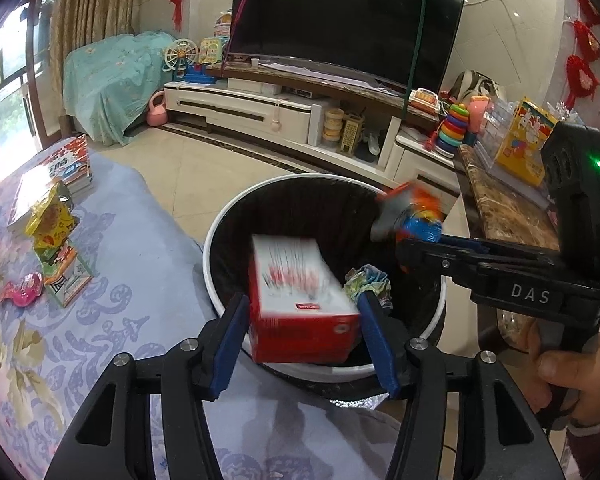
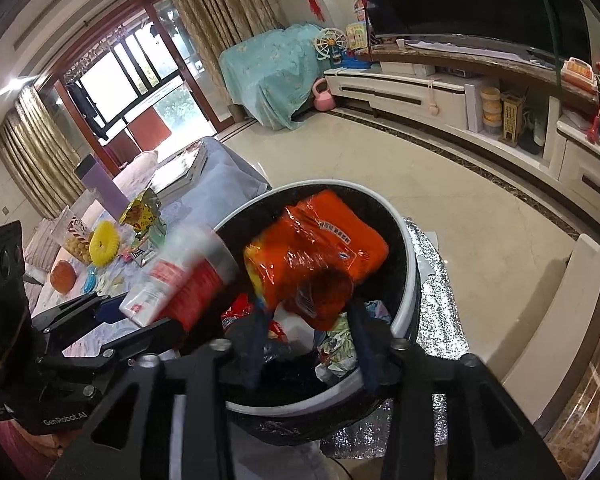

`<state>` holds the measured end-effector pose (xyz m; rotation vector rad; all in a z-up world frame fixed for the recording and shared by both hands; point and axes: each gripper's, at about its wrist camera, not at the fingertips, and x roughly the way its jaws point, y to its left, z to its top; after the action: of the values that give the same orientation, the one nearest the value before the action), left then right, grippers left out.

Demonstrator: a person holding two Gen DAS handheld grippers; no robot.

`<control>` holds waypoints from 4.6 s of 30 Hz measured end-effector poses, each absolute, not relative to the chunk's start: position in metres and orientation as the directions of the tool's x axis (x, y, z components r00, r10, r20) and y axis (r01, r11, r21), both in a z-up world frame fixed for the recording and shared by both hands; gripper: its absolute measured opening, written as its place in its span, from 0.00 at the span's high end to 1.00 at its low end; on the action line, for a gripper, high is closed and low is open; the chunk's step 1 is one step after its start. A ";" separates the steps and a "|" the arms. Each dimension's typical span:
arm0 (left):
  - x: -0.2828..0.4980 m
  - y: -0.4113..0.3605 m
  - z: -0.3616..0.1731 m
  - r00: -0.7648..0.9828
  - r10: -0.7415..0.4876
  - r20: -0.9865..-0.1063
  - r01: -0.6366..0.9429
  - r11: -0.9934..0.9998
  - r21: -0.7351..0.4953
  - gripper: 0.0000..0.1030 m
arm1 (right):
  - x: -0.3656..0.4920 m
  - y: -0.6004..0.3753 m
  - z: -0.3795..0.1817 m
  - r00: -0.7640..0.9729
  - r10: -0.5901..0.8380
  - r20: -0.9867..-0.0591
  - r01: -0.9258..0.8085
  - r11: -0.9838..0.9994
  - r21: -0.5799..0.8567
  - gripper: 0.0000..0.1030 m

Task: Collect trash
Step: 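Move both open tools back over the table, then grasp the blue candy toy with the left tool while the right tool grasps the yellow foam net, then carry the blue candy toy and yellow foam net over the trash bin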

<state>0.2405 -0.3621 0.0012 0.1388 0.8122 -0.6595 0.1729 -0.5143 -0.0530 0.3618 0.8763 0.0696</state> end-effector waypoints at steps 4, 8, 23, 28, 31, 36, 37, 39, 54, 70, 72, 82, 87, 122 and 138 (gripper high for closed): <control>0.235 -0.352 0.003 0.521 -0.487 -0.701 0.579 0.805 -0.130 0.37 | 0.170 -0.516 -0.052 0.649 0.208 -0.731 0.095 0.932 0.350 0.39; 0.223 -0.333 0.002 0.546 -0.471 -0.693 0.553 0.824 -0.124 0.37 | 0.166 -0.515 -0.051 0.661 0.206 -0.722 0.105 0.927 0.360 0.28; 0.187 -0.211 -0.016 0.590 -0.370 -0.717 0.340 0.920 -0.195 0.37 | 0.159 -0.461 -0.044 0.712 0.267 -0.649 0.059 0.899 0.434 0.14; 0.180 -0.170 -0.013 0.615 -0.327 -0.717 0.261 0.943 -0.206 0.37 | 0.167 -0.421 -0.047 0.685 0.326 -0.651 -0.015 0.900 0.435 0.14; 0.176 -0.149 -0.012 0.625 -0.308 -0.717 0.217 0.951 -0.219 0.37 | 0.175 -0.393 -0.047 0.667 0.359 -0.653 -0.066 0.902 0.427 0.14; 0.174 -0.119 -0.013 0.641 -0.268 -0.719 0.150 0.963 -0.225 0.37 | 0.185 -0.357 -0.050 0.640 0.401 -0.655 -0.123 0.895 0.428 0.14; 0.174 -0.114 -0.013 0.644 -0.259 -0.720 0.136 0.965 -0.225 0.37 | 0.187 -0.351 -0.052 0.636 0.409 -0.655 -0.133 0.893 0.429 0.14; 0.176 -0.104 -0.015 0.647 -0.245 -0.722 0.112 0.967 -0.227 0.37 | 0.190 -0.339 -0.055 0.623 0.423 -0.658 -0.148 0.889 0.432 0.14; 0.218 -0.064 -0.019 0.658 -0.167 -0.734 0.008 0.976 -0.216 0.37 | 0.228 -0.295 -0.070 0.583 0.459 -0.670 -0.210 0.882 0.421 0.14; 0.325 -0.044 -0.038 0.641 -0.066 -0.765 -0.074 0.986 -0.147 0.37 | 0.263 -0.250 -0.076 0.551 0.502 -0.666 -0.298 0.864 0.405 0.15; 0.338 -0.042 -0.046 0.624 -0.050 -0.780 -0.085 0.988 -0.131 0.37 | 0.269 -0.244 -0.076 0.546 0.505 -0.668 -0.306 0.863 0.402 0.15; 0.341 -0.020 -0.058 0.640 -0.061 -0.766 -0.074 0.987 -0.140 0.88 | 0.300 -0.223 -0.073 0.538 0.531 -0.654 -0.317 0.847 0.427 0.23; 0.318 0.003 -0.058 0.633 -0.092 -0.768 -0.071 0.982 -0.176 0.87 | 0.318 -0.183 -0.073 0.524 0.558 -0.643 -0.376 0.829 0.413 0.33; 0.224 -0.058 -0.032 0.661 -0.231 -0.714 0.103 0.970 -0.220 0.88 | 0.232 -0.242 -0.068 0.519 0.586 -0.622 -0.330 0.809 0.487 0.88; 0.186 -0.149 -0.014 0.619 -0.339 -0.709 0.297 0.936 -0.189 0.88 | 0.173 -0.331 -0.053 0.629 0.473 -0.616 -0.199 0.865 0.461 0.88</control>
<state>0.1861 -0.1487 -0.0145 -0.0549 0.8264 -0.3661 0.1733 -0.3309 -0.0530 0.3690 0.8038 0.3953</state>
